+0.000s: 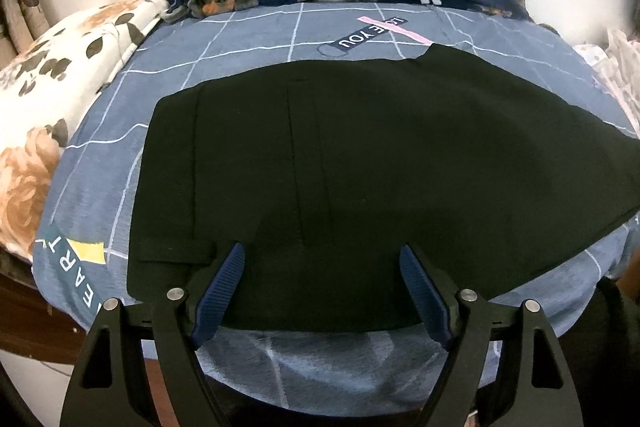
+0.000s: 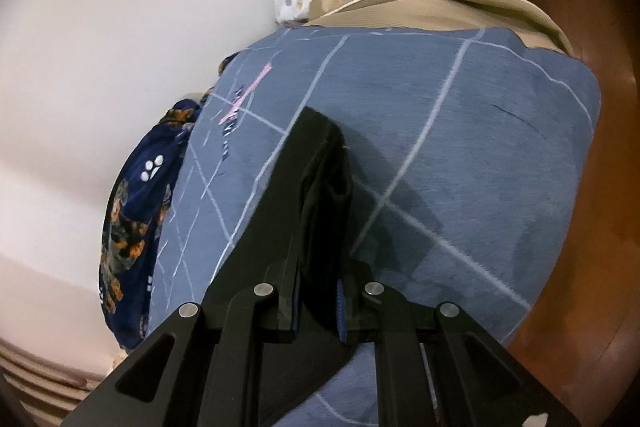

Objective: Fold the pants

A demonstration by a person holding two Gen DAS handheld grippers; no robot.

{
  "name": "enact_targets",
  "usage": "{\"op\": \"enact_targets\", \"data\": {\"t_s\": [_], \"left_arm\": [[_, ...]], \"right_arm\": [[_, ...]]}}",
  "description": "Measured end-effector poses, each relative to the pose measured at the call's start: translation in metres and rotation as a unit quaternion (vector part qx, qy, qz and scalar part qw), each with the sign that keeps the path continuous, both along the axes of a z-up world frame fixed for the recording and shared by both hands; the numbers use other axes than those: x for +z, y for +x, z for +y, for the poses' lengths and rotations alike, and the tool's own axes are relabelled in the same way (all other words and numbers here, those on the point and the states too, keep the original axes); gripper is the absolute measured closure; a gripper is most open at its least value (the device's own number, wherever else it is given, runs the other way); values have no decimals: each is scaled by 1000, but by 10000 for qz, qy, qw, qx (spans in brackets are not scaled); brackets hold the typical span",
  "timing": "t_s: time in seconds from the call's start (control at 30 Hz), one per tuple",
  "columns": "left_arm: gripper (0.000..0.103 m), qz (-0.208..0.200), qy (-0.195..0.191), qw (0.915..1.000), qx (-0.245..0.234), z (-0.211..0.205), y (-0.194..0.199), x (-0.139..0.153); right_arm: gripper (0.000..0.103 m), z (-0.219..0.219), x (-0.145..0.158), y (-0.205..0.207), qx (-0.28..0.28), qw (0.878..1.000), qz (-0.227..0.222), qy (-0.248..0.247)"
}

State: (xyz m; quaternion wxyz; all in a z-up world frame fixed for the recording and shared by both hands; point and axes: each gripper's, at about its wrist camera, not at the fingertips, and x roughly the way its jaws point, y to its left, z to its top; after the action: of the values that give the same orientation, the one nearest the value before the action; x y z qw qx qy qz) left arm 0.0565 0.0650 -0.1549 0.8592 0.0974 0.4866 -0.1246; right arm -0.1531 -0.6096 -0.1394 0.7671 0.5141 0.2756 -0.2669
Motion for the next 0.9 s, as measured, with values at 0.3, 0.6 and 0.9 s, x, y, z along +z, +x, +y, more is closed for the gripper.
{"op": "enact_targets", "data": {"t_s": [0.3,0.6,0.9], "left_arm": [[20,-76,162,9998,19,-1,-1,0],[15,-83,191,9997,121,2,1,1],[15,-87,281,9993,226,6,3,0]], "right_arm": [[91,19,19,17,317,9993,-153,-138],[91,53,38,45,825,9958,-329,-218],[91,102,42,82,1571,9867,-373,-199]]}}
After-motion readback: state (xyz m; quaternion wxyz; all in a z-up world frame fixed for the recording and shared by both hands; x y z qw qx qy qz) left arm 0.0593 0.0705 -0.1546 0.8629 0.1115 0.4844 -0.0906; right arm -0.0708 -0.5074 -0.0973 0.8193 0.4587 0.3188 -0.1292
